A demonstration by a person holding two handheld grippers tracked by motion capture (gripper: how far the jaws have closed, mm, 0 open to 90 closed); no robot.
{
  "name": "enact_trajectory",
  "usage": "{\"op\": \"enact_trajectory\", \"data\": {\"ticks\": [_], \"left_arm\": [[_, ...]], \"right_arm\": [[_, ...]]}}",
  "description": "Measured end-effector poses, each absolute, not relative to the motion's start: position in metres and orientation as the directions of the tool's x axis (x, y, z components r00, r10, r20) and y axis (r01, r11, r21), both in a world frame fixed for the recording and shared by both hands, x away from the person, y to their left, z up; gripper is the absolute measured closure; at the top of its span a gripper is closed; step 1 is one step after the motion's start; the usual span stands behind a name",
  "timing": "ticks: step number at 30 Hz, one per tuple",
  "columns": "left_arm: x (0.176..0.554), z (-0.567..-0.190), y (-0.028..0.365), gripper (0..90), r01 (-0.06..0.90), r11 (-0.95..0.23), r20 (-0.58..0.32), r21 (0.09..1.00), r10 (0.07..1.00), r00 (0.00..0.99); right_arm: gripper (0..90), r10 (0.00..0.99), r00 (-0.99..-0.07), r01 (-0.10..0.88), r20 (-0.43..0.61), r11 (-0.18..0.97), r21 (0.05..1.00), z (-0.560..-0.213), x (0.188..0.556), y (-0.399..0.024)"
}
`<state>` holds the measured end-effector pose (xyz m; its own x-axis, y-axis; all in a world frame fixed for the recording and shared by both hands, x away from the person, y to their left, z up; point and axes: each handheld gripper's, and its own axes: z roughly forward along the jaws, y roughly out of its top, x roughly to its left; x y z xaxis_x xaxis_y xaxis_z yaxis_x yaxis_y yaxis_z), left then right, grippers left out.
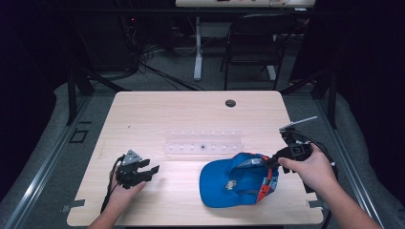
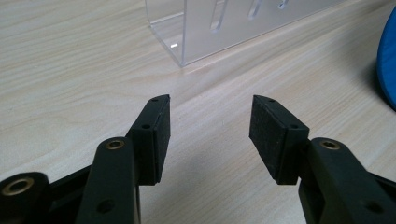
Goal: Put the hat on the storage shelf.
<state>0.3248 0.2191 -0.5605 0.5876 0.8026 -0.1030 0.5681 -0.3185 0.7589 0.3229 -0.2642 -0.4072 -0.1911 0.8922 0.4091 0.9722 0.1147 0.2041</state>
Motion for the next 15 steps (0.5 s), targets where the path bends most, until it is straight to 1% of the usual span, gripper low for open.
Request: {"op": "enact_trajectory", "data": {"ticks": [1, 2, 5, 6, 10, 12, 13, 15], "left_arm": [[0.325, -0.56, 0.219, 49.0, 0.566, -0.317, -0.101, 0.761, 0.804, 0.586], [0.325, -0.56, 0.219, 49.0, 0.566, -0.318, -0.102, 0.761, 0.803, 0.587], [0.325, -0.56, 0.219, 49.0, 0.567, -0.318, -0.102, 0.76, 0.803, 0.587], [0.325, -0.561, 0.219, 49.0, 0.567, -0.315, -0.103, 0.761, 0.804, 0.586], [0.324, -0.56, 0.219, 49.0, 0.568, -0.316, -0.104, 0.76, 0.804, 0.586], [0.324, -0.56, 0.219, 49.0, 0.567, -0.316, -0.103, 0.761, 0.804, 0.586], [0.324, -0.56, 0.219, 49.0, 0.567, -0.314, -0.104, 0.762, 0.805, 0.585], [0.324, -0.56, 0.219, 49.0, 0.567, -0.314, -0.105, 0.761, 0.804, 0.585]], "right_arm": [[78.1, 0.896, -0.175, 0.973, 0.408, 0.093, 0.213, -0.405, 0.323, -0.262], [78.1, 0.898, -0.189, 0.971, 0.398, 0.112, 0.21, -0.402, 0.324, -0.261], [78.1, 0.899, -0.183, 0.97, 0.397, 0.1, 0.22, -0.396, 0.324, -0.259], [78.1, 0.898, -0.199, 0.97, 0.393, 0.122, 0.213, -0.394, 0.325, -0.26], [78.1, 0.899, -0.19, 0.968, 0.395, 0.105, 0.226, -0.384, 0.326, -0.257], [78.1, 0.898, -0.205, 0.968, 0.39, 0.126, 0.217, -0.378, 0.327, -0.258], [78.1, 0.9, -0.196, 0.967, 0.388, 0.112, 0.229, -0.376, 0.327, -0.257], [78.1, 0.9, -0.202, 0.966, 0.386, 0.118, 0.231, -0.372, 0.328, -0.257]]}}
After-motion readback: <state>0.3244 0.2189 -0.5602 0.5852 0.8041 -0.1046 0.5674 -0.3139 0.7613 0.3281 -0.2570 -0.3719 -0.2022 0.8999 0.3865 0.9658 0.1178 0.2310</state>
